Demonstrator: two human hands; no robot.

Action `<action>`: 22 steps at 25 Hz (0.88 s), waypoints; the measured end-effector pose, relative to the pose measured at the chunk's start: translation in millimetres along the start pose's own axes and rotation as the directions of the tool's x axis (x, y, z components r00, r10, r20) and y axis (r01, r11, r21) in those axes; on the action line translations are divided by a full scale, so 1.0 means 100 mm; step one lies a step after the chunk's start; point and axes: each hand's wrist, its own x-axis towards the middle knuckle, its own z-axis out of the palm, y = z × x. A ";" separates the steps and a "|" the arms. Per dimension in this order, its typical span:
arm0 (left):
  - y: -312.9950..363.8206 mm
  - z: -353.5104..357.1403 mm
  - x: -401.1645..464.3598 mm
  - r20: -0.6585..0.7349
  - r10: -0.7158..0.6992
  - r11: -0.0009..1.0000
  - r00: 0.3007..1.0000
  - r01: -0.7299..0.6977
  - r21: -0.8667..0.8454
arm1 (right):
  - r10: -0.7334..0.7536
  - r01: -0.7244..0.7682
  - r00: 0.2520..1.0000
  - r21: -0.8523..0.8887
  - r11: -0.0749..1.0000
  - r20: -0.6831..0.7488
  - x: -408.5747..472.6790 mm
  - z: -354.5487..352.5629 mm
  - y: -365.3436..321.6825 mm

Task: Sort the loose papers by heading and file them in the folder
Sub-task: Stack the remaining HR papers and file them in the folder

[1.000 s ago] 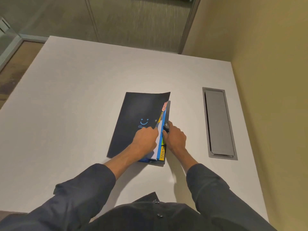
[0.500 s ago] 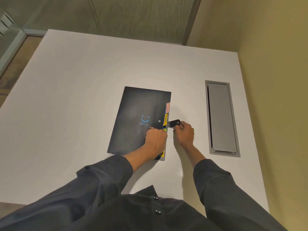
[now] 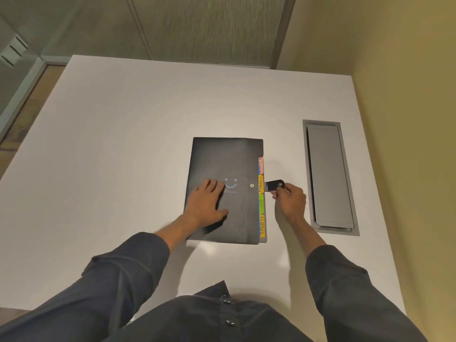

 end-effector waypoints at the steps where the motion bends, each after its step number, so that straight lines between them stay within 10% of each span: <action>1: -0.10 0.04 0.00 0.071 -0.027 1.000 0.997 0.027 0.009 | -0.024 0.024 1.000 -0.013 1.000 -0.012 0.00 -0.04 0.00; 22: -0.31 0.18 0.13 0.237 -0.002 1.000 0.971 0.009 -0.029 | -0.494 0.503 0.843 -0.641 0.580 0.214 -0.22 0.44 0.00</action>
